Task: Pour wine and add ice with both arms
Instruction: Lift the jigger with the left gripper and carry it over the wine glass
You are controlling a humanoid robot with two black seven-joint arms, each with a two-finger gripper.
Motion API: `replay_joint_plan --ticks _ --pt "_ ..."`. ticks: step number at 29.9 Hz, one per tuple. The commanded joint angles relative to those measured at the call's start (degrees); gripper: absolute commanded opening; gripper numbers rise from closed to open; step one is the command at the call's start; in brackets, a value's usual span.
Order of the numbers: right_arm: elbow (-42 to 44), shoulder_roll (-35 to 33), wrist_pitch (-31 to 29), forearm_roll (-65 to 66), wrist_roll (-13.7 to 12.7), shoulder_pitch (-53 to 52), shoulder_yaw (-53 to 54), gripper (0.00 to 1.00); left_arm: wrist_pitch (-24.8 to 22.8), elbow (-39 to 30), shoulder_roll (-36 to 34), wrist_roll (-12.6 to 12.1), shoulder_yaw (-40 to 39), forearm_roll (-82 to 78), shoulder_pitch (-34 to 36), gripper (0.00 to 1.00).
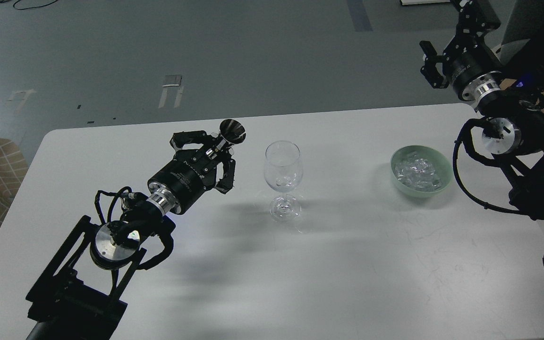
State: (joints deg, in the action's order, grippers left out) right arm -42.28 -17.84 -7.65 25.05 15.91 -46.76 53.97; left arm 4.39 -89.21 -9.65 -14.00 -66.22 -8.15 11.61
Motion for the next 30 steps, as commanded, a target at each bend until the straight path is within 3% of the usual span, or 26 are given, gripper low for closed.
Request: replay_joint_plan --ticks 1,30 --pt "0.0 0.0 0.0 0.0 0.0 0.0 0.0 1.0 1.0 -0.1 0.1 -0.1 2.0 -0.2 1.5 0.0" --pt "0.0 0.0 0.0 0.0 0.0 0.0 0.1 1.0 4.0 0.4 1.1 -2.0 5.2 -5.2 6.2 0.0"
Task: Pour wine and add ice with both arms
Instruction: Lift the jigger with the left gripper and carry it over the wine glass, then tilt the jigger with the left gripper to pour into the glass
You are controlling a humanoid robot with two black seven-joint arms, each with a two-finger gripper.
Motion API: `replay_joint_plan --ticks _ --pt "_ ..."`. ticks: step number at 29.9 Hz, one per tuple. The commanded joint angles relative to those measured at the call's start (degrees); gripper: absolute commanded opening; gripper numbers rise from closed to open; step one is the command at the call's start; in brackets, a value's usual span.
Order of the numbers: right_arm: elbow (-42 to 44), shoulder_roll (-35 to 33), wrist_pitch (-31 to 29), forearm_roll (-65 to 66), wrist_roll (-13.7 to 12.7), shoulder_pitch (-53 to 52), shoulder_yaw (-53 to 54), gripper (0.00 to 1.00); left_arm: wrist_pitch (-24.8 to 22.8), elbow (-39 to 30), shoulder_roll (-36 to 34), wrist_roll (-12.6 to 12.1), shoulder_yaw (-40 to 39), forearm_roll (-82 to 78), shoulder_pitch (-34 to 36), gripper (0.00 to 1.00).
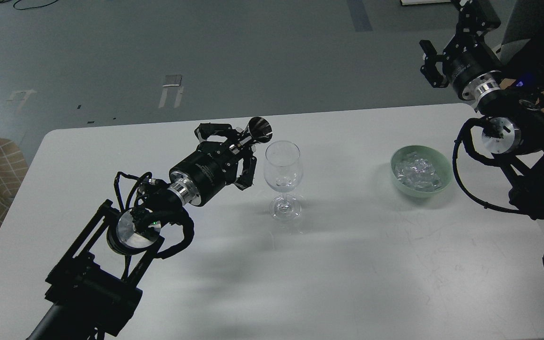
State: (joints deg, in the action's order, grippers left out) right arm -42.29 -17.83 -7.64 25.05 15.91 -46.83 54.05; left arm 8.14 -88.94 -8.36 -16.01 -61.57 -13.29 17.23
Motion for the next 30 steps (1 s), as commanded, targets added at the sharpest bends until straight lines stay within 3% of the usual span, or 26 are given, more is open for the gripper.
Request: replay_joint_plan --ticks 1,30 --pt "0.0 0.0 0.0 0.0 0.0 0.1 0.0 1.0 0.3 0.2 -0.3 0.0 0.7 -0.2 0.8 0.0" --pt "0.1 0.3 0.0 0.0 0.0 0.0 0.0 1.0 0.4 0.7 -0.3 -2.0 1.1 -7.9 1.9 0.0"
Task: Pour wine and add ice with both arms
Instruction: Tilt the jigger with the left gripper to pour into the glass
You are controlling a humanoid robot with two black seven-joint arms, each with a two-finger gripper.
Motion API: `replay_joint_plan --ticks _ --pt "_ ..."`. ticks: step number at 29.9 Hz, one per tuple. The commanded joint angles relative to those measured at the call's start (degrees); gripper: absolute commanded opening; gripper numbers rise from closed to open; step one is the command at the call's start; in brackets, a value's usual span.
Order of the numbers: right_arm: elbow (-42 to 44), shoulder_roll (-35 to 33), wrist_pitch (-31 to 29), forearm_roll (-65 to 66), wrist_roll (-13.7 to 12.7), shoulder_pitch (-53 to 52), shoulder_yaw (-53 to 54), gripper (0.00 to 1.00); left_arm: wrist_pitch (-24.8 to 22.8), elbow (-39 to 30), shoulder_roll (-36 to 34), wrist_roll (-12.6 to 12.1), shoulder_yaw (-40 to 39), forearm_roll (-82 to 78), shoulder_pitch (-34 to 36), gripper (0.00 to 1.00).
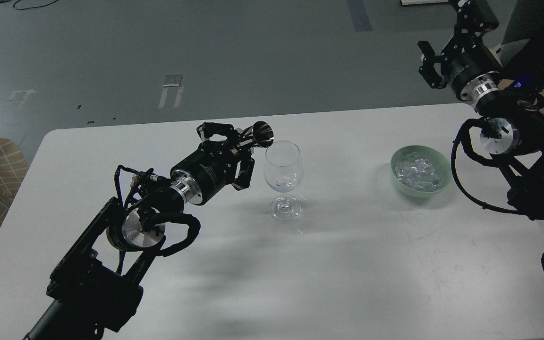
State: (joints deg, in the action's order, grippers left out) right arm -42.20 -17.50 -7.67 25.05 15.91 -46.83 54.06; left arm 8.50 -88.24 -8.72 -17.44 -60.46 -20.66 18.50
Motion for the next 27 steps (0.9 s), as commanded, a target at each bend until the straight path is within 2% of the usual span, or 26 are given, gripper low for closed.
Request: replay_joint_plan --ticks 1,18,27 --pt "0.0 0.0 0.1 0.0 0.0 0.0 0.0 1.0 0.0 0.0 -0.1 -0.9 0.0 -1.0 0.8 0.0" --pt "0.0 0.0 0.1 0.0 0.0 0.0 0.0 1.0 0.6 -0.1 0.5 -2.3 0.2 -5.5 1.1 0.0" --pt "-0.1 0.0 0.0 0.0 0.0 0.0 0.0 1.0 0.7 -0.2 0.1 -2.2 2.2 -7.1 1.2 0.0"
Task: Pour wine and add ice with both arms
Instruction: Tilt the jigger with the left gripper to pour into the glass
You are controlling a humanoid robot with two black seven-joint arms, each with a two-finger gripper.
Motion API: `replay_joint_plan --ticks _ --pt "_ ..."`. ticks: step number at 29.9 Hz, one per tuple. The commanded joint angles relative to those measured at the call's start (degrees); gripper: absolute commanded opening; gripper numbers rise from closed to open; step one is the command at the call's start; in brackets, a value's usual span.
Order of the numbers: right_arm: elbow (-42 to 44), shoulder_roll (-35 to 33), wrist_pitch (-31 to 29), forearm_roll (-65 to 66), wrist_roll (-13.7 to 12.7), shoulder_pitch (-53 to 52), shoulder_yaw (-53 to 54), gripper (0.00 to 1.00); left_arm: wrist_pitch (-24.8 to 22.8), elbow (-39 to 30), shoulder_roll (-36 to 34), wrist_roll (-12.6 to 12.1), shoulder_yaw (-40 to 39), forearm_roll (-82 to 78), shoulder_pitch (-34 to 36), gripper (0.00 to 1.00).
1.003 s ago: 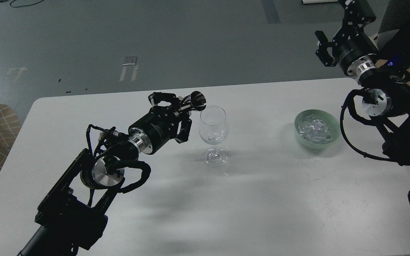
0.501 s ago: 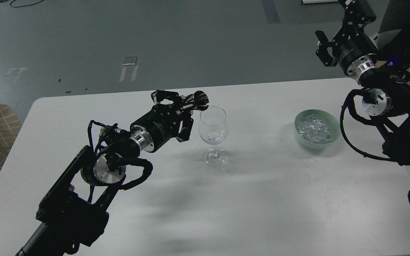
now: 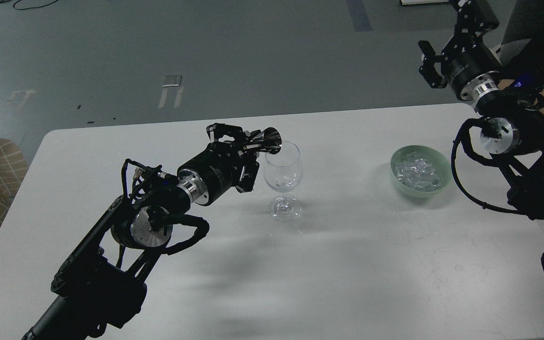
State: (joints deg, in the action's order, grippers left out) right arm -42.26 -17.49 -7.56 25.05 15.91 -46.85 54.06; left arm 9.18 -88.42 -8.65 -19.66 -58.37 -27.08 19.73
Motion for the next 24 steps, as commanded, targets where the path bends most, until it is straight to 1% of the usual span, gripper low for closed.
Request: replay_joint_plan --ticks 1,24 --pt "0.0 0.0 0.0 0.0 0.0 0.0 0.0 1.0 0.0 0.0 0.0 0.1 0.1 -1.0 0.0 0.0" --pt "0.0 0.0 -0.1 0.0 0.0 0.0 0.0 1.0 0.0 0.1 -0.8 0.1 0.0 -5.3 1.6 0.0"
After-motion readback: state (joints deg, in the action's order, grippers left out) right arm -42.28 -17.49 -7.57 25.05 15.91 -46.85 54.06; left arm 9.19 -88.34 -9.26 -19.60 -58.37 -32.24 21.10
